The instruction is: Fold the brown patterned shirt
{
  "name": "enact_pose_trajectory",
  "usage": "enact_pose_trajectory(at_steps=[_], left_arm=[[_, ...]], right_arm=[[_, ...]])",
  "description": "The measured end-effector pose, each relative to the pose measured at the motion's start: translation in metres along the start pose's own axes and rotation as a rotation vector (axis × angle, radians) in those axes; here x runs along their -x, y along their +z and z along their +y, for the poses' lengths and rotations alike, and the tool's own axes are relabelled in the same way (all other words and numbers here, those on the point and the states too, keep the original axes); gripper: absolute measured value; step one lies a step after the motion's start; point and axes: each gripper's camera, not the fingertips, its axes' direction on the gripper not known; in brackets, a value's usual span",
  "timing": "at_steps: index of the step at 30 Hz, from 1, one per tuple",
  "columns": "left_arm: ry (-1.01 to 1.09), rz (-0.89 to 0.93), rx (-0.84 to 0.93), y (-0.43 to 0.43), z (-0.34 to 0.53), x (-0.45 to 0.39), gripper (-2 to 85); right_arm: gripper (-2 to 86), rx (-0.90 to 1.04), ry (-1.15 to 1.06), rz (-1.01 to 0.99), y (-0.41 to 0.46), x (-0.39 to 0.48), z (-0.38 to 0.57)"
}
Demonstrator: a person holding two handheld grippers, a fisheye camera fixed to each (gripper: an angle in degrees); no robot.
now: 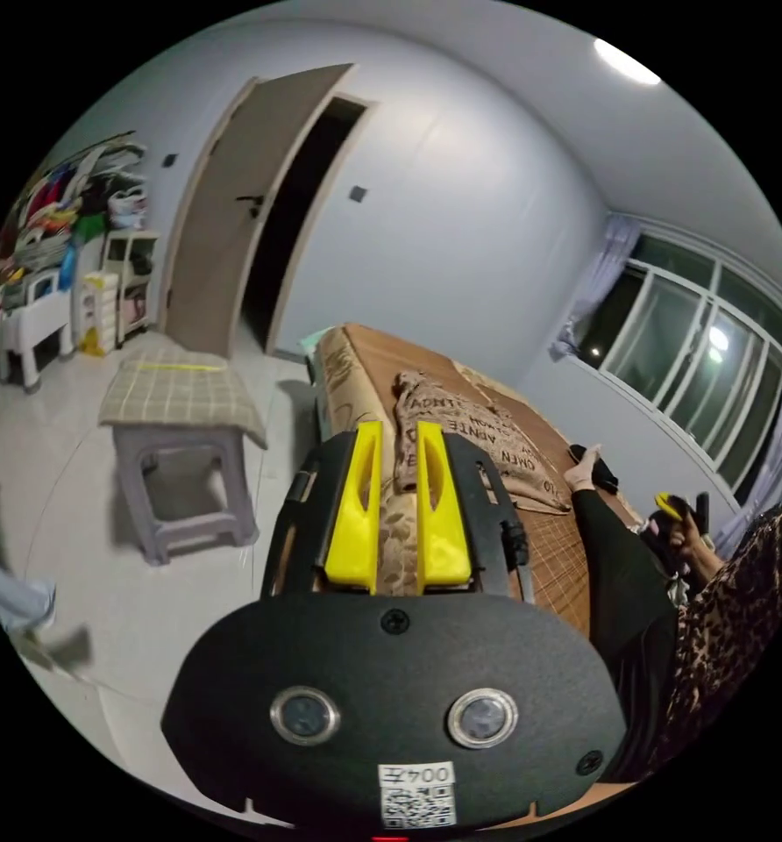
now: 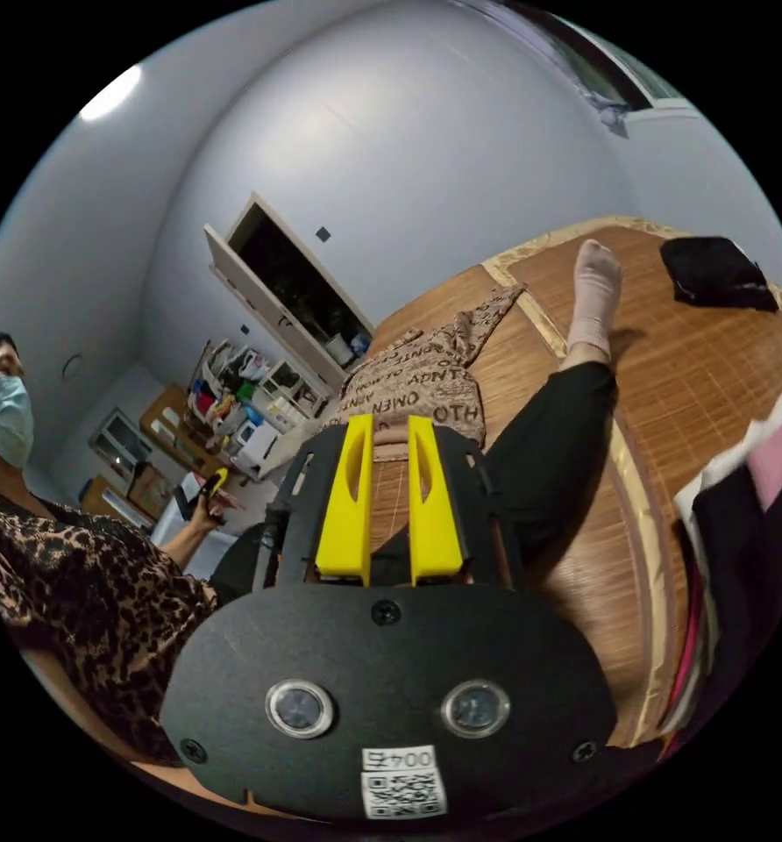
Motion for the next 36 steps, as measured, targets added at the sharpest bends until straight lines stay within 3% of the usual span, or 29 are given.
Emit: enact_pose_trajectory(at_steps=[9, 17, 26, 33, 36], left_arm=[[0.09, 0.016, 0.117, 0.118, 0.011, -0.038, 6.3], [0.208, -0.042, 0.346, 0.292, 0.026, -0.087, 4.8], [0.242, -0.122, 0.474, 0.427, 0.025, -0.094, 1.7], [0.294, -0.08, 0.548, 0.476, 0.04, -0.091, 1.5], [0.389, 0.066, 0.62, 0.484, 0.055, -0.092, 1.6]], right_arm=[[10.5, -0.011, 0.042, 0.024, 0.078, -0.02, -0.069], [7.8, 0.326, -0.057, 0.195, 0.216, -0.051, -0.173], [6.5, 0.526, -0.018, 0.333, 0.331, -0.136, -0.259], [7.7, 0.637, 0.046, 0.255, 0.372, -0.192, -0.302], [7.3, 0.763, 0.006, 0.18, 0.376, -0.199, -0.307]])
